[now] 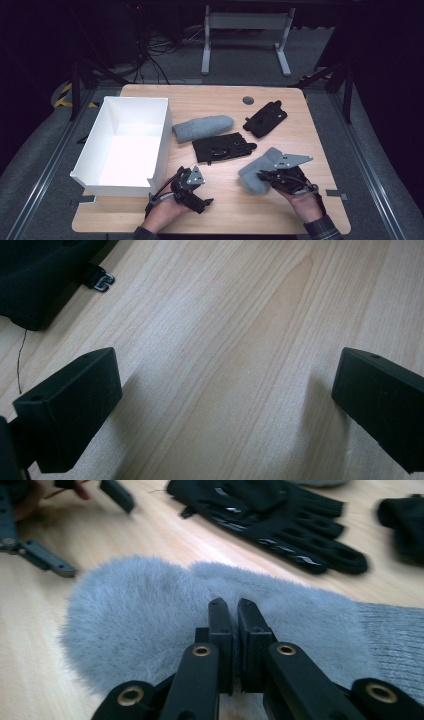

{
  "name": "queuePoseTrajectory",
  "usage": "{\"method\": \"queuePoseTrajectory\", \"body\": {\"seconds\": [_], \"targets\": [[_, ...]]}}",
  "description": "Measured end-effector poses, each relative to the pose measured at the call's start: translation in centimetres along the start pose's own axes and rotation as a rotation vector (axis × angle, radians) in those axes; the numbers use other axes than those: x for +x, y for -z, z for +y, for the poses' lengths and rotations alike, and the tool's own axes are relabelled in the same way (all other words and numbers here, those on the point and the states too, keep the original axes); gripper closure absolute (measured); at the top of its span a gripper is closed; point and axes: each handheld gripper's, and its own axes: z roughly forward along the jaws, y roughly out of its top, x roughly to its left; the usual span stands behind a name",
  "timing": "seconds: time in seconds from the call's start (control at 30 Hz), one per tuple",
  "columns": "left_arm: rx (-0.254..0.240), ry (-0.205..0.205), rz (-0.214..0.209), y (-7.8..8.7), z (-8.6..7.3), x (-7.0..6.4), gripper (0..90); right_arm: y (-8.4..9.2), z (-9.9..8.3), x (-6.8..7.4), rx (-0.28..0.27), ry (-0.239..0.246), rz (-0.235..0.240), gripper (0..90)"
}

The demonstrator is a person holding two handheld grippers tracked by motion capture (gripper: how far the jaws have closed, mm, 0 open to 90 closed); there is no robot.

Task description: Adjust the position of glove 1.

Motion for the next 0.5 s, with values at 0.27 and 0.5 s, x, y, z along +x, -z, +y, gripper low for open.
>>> {"method": "queuePoseTrajectory", "body": {"seconds": [0.27, 0.5], "targets": [[0.001, -0.001, 0.0, 0.0, 0.0, 0.0, 0.1, -3.0, 0.4, 1.9, 0.04, 0.026, 0.074, 73.2], [0.002, -0.001, -0.002, 0.0, 0.0, 0.0, 0.2, -2.4, 0.8, 1.9, -0.004, 0.033, 0.063, 51.6]]}}
